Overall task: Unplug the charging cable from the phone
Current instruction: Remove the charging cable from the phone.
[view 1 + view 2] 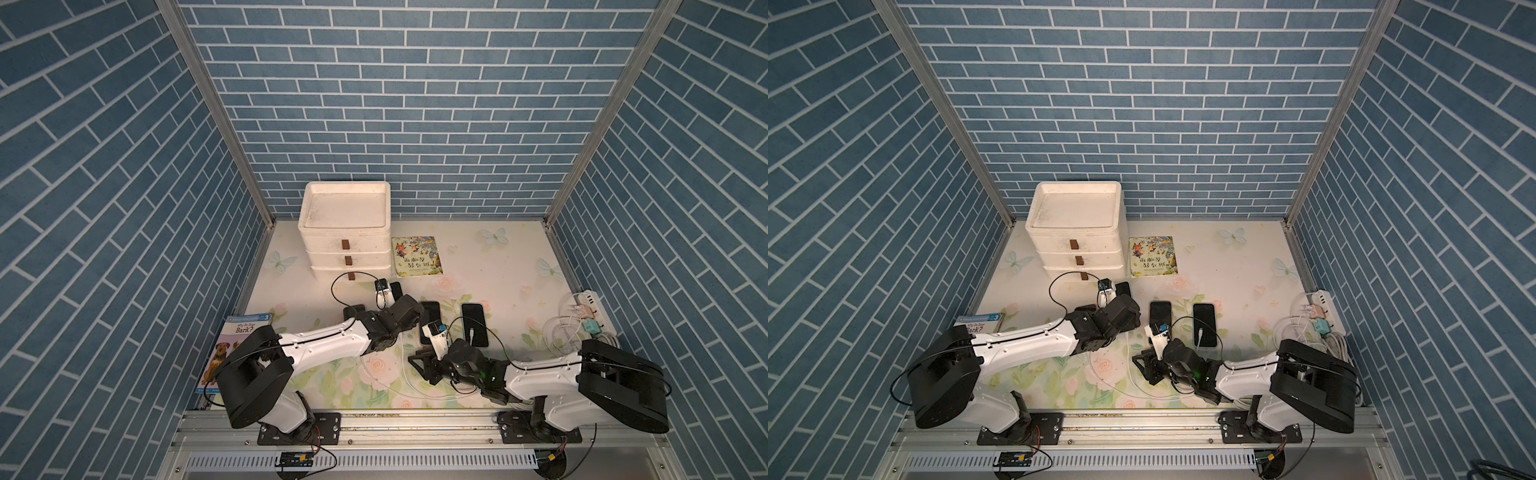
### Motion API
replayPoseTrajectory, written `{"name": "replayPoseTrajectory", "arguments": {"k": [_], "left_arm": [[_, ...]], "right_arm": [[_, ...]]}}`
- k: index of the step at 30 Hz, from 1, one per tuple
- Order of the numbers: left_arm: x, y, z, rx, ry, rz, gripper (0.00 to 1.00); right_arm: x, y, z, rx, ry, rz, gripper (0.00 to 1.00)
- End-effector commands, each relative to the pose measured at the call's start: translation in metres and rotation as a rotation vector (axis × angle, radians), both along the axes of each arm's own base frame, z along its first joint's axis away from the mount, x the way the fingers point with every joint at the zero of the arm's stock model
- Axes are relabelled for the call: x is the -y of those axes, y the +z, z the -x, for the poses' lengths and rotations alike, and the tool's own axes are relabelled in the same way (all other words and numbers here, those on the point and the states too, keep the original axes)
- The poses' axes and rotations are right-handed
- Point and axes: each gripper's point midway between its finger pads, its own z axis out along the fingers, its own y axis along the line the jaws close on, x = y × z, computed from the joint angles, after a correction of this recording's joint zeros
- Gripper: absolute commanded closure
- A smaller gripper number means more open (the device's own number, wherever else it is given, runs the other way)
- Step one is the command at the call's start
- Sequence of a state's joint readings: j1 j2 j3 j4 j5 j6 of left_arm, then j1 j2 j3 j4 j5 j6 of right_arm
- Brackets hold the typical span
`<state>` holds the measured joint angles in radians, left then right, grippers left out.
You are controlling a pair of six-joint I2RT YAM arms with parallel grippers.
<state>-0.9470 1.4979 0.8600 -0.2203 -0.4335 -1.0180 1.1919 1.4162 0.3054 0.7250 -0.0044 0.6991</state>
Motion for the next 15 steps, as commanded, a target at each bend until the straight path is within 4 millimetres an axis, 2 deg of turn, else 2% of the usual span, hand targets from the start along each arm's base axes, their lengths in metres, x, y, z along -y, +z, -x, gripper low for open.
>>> {"name": "replayPoseTrajectory", "arguments": {"k": [1, 6, 15], "left_arm": [[0.0013, 0.0143, -0.0041, 0.056, 0.016, 0.035, 1.00], [0.0017, 0.0170, -0.0042, 0.065, 0.016, 0.042, 1.00], [-0.0004, 0.0180, -0.0024, 0.071, 0.018, 0.052, 1.00]], "right_arm": [[-0.0198, 0.0232, 0.0004, 0.030, 0.051, -0.102, 0.60], [-0.0245, 0.0239, 0.0011, 0.008, 0.087, -0.127, 0.66], [-0.0225, 0.0178, -0.0022, -0.056, 0.123, -0.150, 0.70]]}}
